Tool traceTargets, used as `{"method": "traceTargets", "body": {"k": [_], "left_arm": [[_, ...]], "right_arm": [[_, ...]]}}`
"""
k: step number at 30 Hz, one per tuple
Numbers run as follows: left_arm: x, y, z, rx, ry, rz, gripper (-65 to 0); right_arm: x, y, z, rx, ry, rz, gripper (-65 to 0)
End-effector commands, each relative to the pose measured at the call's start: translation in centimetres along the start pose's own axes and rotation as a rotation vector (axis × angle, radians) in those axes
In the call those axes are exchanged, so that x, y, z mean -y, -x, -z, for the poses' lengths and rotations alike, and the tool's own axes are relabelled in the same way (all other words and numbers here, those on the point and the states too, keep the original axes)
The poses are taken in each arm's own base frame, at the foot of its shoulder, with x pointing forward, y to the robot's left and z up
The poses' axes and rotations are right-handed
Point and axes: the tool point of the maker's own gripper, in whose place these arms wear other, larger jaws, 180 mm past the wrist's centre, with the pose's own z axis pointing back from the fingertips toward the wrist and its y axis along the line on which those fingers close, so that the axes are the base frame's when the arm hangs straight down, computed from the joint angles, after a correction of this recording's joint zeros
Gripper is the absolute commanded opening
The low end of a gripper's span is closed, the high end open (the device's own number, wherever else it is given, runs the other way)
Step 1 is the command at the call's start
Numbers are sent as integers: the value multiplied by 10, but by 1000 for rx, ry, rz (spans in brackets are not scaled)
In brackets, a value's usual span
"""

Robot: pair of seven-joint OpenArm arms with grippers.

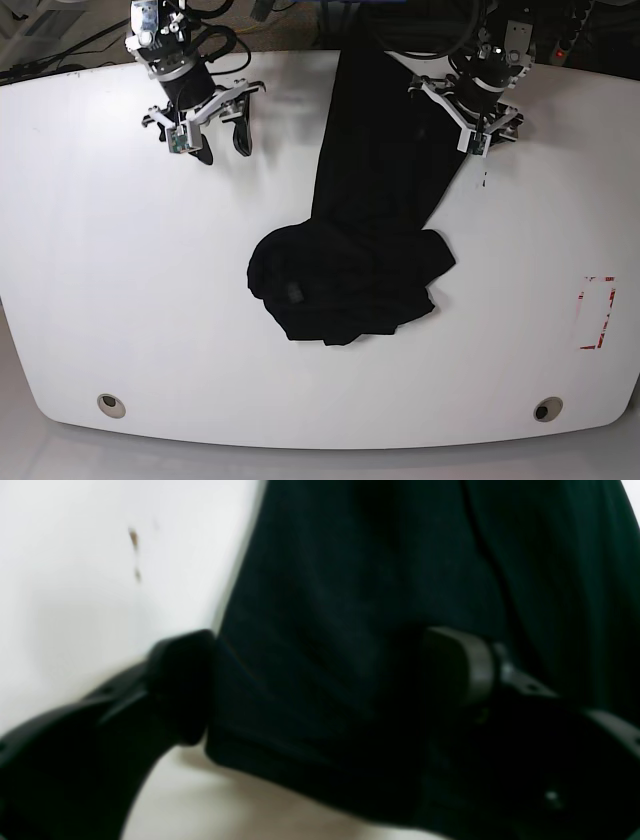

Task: Fold the T-shirt properly
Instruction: 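Lower both grippers toward the black T-shirt, then grasp the shirt edges with both grippers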

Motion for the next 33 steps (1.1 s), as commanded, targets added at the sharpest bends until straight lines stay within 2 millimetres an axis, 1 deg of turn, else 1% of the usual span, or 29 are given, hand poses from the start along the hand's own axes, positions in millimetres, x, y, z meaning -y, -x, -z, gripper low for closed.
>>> {"method": "traceTargets", "body": {"k": [1,4,5,6,9,11,12,13,16,18,20,22,24,28,31,33], "left_arm": [[-1,8,0,-33,2,-9,-115],[-2,5,2,-26,1,-8,-122],[-2,4,2,-24,1,-7,-133],[-2,4,2,-24,-1,-8,-168],[-5,4,2,-23,-11,-11,-399],[-5,4,2,-24,-11,-11,-539],[-6,4,2,-24,-12,-12,-596],[-6,4,2,-24,-12,-12,-614],[-7,6,1,-29,-14,-10,-610],[-7,7,1,-31,-14,-9,-614],[-7,8,0,-34,-14,-10,-614],[-7,12,-1,-43,-14,-12,-614],[-7,14,-3,-46,-15,-11,-614],[-13,14,-4,-46,-31,-16,-614],[-13,14,-4,-46,-31,-16,-614],[-13,15,-4,-48,-31,-16,-614]], "right_arm": [[1,-19,6,38,-8,-15,-304],[1,-35,15,60,-24,-41,-303],[-1,-39,17,64,-38,-55,-303],[-4,-43,19,68,-54,-73,-303],[-11,-61,29,75,-105,-139,-303],[-16,-72,36,71,-140,-190,-303],[-18,-77,41,65,-159,-218,-303],[-19,-80,45,57,-172,-236,-303],[-29,-95,63,35,-240,-337,-303],[-33,-99,72,19,-266,-374,-303],[-37,-104,86,0,-303,-421,-303],[-46,-103,100,-27,-352,-463,-303],[-51,-103,112,-51,-381,-497,-303],[-56,-107,135,-91,-414,-514,-303],[-57,-117,150,-105,-422,-534,-303],[-61,-122,159,-112,-430,-529,-303]]}}
